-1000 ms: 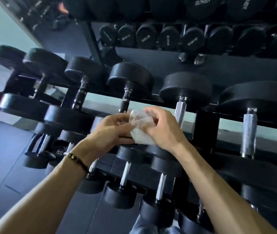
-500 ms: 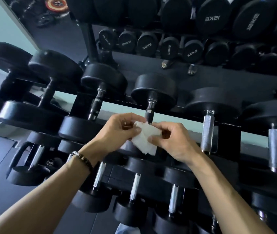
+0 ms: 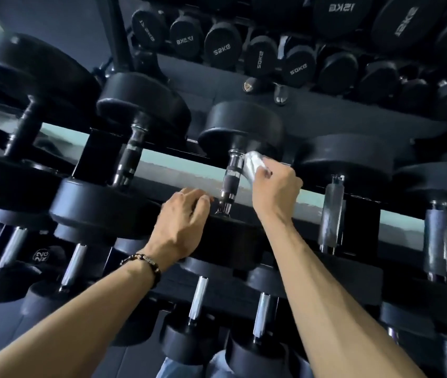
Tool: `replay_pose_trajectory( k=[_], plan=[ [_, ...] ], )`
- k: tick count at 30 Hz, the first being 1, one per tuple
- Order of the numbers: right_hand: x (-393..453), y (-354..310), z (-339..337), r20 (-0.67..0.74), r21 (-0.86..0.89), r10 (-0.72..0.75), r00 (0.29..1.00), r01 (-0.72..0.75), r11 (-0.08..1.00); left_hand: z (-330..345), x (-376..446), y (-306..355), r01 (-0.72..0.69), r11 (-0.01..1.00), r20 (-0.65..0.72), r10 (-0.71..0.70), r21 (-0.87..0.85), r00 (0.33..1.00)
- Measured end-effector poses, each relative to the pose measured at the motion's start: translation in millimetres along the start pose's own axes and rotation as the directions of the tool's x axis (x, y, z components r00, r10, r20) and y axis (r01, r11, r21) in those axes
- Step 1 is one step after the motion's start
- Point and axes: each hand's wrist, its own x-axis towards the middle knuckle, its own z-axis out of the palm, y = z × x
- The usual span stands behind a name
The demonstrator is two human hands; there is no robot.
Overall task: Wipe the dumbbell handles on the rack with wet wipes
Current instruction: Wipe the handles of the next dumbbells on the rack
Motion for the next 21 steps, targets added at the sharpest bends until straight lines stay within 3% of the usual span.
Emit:
replay_pose_trajectory(
  k=[3, 8, 10, 12, 14, 16, 19, 21],
  plan=[
    [-2, -5, 12, 0.172, -0.049, -0.212, 0.962, 0.224, 0.973, 0, 3, -5, 0.005, 1.0, 0.0, -0.005, 0.002, 1.0],
    [2, 12, -13, 0.493, -0.147, -0.465, 0.735, 0.597, 0.788, 1, 4, -6, 0.009, 1.0, 0.0, -0.009, -0.013, 1.0],
    [16, 16, -12, 0.458, -0.17, -0.548, 0.7, 0.674, 0.719, 1, 4, -7, 0.02, 1.0, -0.004, -0.02, -0.009, 1.0],
    [28, 15, -3, 0.356, -0.208, -0.58, 0.733, 0.667, 0.715, 2, 3, -7, 0.031, 0.999, -0.008, -0.031, -0.009, 0.999],
    [27, 15, 5, 0.34, -0.197, -0.605, 0.72, 0.683, 0.703, 2, 2, -6, 0.04, 0.999, -0.017, -0.04, -0.011, 0.999],
    [18, 23, 6, 0.424, -0.153, -0.677, 0.602, 0.784, 0.601, 3, 2, -5, 0.05, 0.999, -0.029, -0.05, -0.01, 0.998],
    [23, 34, -4, 0.591, -0.109, -0.745, 0.31, 0.945, 0.307, 4, 2, -6, 0.055, 0.998, -0.037, -0.056, -0.012, 0.998],
    [40, 35, -7, 0.595, -0.192, -0.75, 0.288, 0.958, 0.215, 4, 2, -6, 0.054, 0.998, -0.036, -0.055, -0.011, 0.998]
  ],
)
